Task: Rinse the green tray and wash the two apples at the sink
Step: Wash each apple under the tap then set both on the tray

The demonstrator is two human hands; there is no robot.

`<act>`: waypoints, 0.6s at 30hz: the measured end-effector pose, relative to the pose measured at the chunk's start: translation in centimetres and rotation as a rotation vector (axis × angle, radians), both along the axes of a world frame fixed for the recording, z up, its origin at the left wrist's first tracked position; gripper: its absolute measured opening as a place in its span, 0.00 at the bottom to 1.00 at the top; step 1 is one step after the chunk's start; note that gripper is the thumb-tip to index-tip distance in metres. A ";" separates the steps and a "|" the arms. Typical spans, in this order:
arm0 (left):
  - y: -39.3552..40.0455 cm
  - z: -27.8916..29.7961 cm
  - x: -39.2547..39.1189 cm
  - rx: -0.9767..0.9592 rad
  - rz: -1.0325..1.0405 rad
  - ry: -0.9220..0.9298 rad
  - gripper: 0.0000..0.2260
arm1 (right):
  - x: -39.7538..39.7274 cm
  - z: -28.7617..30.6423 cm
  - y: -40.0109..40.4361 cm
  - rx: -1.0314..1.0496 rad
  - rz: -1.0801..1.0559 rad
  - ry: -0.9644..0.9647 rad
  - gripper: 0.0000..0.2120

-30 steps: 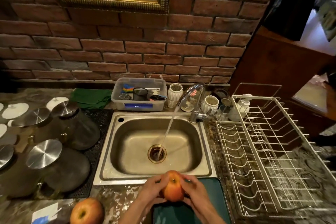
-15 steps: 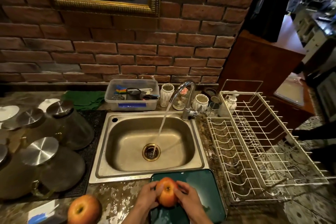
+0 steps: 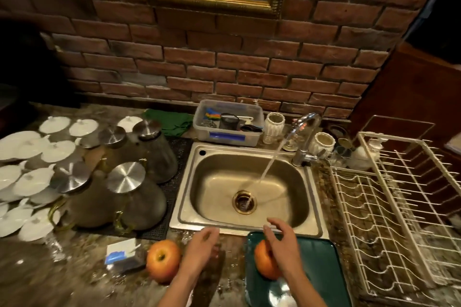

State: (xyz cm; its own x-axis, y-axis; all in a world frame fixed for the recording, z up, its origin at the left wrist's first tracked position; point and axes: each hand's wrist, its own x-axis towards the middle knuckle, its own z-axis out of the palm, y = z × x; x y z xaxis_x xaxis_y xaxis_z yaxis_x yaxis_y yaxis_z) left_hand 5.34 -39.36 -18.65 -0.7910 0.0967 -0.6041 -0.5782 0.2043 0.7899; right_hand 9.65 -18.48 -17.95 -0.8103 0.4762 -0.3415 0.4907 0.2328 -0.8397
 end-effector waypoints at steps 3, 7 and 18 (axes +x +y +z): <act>-4.5 0.1 0.6 -0.078 0.083 0.082 0.08 | -2.1 0.9 -4.1 -0.153 0.112 0.009 0.11; -9.7 -0.5 2.4 -0.281 0.161 0.082 0.03 | -3.7 0.9 -9.3 -0.255 0.329 -0.103 0.09; -13.5 -7.4 4.4 -0.273 0.223 -0.088 0.18 | -3.8 -1.3 -18.3 -0.391 0.566 -0.414 0.20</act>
State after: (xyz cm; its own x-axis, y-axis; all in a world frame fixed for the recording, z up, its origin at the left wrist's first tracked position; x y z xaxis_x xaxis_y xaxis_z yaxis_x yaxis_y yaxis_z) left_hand 9.78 -52.90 -26.02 -0.7183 -0.2467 -0.6506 -0.6958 0.2616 0.6690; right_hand 5.86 -36.80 -19.22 -0.6639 -0.1854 -0.7244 0.6756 0.2665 -0.6874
